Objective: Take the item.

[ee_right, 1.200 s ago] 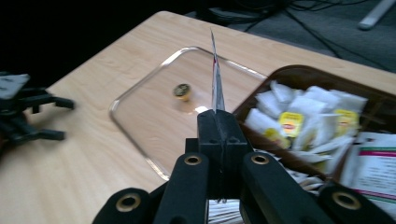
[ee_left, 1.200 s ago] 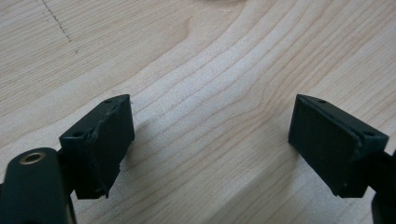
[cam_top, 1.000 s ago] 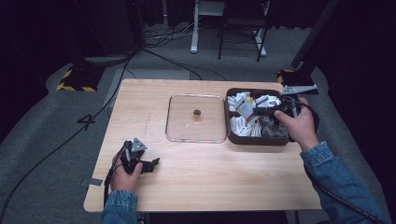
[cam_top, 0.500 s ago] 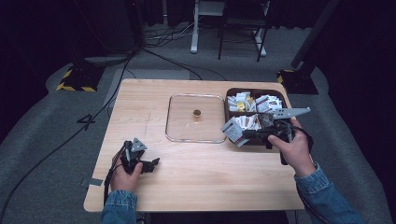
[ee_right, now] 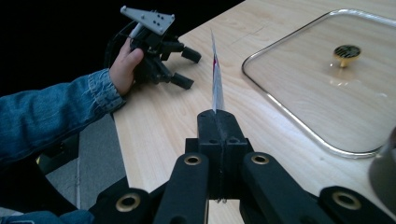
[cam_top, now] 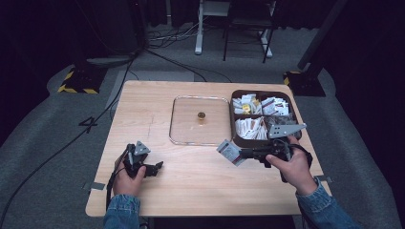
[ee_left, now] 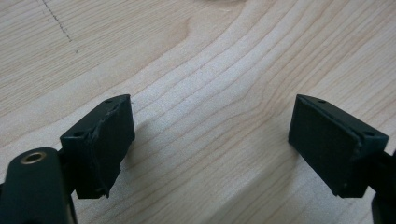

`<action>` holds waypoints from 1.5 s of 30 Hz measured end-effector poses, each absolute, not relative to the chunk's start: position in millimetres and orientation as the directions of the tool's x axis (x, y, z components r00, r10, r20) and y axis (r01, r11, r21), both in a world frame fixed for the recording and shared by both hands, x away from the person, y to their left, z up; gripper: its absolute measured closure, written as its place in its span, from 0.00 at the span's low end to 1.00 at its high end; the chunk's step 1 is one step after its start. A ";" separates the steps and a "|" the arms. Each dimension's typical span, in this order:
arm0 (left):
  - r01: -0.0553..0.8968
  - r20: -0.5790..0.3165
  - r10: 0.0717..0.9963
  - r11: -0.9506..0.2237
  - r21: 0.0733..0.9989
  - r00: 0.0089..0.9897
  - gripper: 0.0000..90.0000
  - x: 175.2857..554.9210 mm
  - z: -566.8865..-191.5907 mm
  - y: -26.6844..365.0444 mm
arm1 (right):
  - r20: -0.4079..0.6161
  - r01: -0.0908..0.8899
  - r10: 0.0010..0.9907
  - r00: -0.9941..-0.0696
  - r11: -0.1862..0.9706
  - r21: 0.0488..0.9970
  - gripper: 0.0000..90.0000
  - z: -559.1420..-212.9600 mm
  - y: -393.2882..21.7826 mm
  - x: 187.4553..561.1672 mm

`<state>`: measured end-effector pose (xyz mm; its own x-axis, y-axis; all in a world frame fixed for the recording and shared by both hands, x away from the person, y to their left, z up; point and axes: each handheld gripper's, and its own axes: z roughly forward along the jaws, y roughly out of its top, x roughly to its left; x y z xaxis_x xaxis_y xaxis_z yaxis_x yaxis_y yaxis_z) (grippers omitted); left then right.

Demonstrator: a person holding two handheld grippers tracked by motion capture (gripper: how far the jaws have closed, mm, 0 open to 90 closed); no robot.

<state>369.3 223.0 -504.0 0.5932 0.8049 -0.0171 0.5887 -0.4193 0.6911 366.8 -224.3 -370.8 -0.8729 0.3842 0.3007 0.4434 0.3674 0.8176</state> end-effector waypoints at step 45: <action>0.589 -0.014 0.806 -0.420 0.691 0.592 0.17 369.1 -504.0 223.0 | 0.383 0.516 0.346 -0.857 0.557 0.651 0.99 -460.5 -163.3 364.2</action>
<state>369.1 223.0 -504.0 0.5921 0.8058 -0.0144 0.5886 -0.4201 0.6907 364.2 -163.3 -460.5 -0.8566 0.3461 0.3827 0.5159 0.5571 0.6507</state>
